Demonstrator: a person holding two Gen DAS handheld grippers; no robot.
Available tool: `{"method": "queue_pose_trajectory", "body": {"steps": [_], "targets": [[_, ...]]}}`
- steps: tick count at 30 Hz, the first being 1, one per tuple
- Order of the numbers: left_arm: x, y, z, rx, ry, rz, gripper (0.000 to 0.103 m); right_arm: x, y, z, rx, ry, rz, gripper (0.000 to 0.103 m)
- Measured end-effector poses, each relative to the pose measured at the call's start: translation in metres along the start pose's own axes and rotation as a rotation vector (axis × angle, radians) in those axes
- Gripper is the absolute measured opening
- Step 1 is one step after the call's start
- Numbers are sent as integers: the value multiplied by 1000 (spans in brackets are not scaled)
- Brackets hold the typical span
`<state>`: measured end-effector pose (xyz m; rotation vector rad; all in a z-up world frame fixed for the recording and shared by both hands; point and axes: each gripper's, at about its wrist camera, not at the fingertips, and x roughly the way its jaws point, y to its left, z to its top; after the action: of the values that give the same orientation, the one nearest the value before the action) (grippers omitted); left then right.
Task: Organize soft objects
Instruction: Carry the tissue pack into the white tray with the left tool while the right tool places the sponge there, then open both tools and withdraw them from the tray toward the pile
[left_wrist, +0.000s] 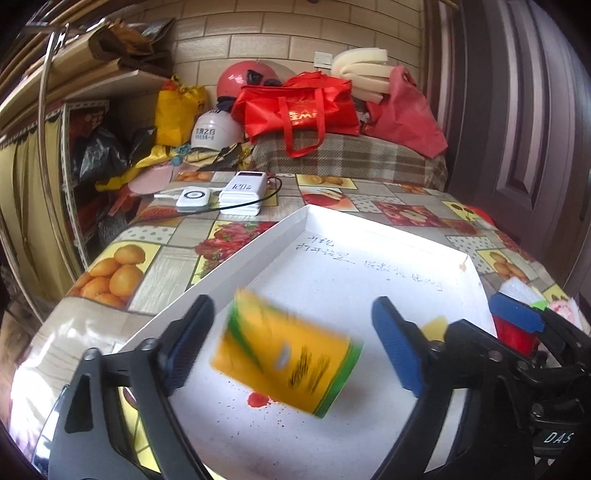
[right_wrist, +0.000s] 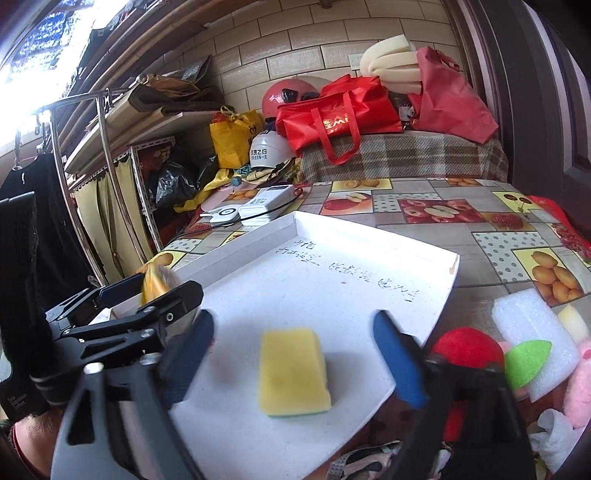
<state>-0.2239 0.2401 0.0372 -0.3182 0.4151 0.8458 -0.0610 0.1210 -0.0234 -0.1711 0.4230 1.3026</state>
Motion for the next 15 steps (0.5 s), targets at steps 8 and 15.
{"method": "queue_pose_trajectory", "body": {"steps": [8,15], "targets": [[-7,0,-1,-1,-28,20,97,-3,-3,-1,20,-20,-2,102],[-14,-3,-3,12,-61,36,97,-15,1,-4,-6,-59,0,102]]}}
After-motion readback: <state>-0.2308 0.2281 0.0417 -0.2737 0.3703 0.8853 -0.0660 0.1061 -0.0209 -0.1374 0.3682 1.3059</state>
